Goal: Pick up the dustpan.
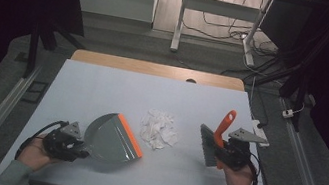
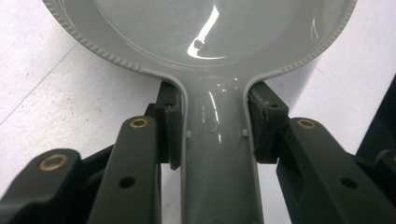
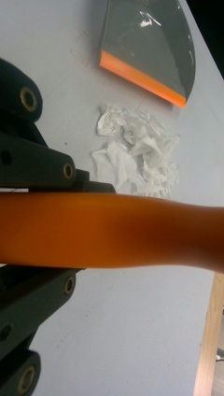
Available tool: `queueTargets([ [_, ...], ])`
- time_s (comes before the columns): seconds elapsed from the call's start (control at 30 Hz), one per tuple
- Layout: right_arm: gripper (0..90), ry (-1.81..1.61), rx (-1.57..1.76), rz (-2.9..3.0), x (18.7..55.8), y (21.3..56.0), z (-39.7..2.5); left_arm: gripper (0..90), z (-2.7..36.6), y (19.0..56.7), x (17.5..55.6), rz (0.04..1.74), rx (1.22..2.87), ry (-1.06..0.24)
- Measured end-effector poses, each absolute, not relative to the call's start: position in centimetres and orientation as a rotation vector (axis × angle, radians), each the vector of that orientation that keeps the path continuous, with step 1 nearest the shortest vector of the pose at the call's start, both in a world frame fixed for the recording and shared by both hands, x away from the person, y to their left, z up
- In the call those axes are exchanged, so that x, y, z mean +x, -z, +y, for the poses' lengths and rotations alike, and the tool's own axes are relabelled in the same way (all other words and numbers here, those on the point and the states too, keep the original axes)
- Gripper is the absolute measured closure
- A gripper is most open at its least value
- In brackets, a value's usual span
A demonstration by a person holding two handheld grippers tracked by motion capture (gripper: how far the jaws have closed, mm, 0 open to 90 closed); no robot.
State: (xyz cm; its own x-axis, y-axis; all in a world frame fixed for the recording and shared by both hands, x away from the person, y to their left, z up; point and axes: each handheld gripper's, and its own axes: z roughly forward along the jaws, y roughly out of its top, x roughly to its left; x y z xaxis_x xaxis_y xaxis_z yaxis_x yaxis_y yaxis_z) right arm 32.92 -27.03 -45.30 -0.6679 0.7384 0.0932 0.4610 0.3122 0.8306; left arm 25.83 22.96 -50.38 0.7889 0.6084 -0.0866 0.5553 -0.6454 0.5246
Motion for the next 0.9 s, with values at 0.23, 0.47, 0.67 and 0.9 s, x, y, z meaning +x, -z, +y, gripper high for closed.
queueTargets([
  [0.23,76.3,-1.285,1.077,2.284,33.0,45.3,-26.9,62.3,22.3,50.5,25.8,0.822,2.46,-0.125],
  [0.47,76.3,-1.284,1.083,2.28,33.1,45.2,-27.0,62.2,21.0,50.8,26.2,0.801,2.491,-0.11],
  [0.67,76.3,-1.289,1.08,2.277,33.1,45.2,-27.1,62.3,20.8,50.8,26.5,0.806,2.493,-0.093],
  [0.9,76.3,-1.271,1.088,2.279,33.1,45.3,-26.9,62.3,20.7,50.9,26.7,0.821,2.485,-0.086],
])
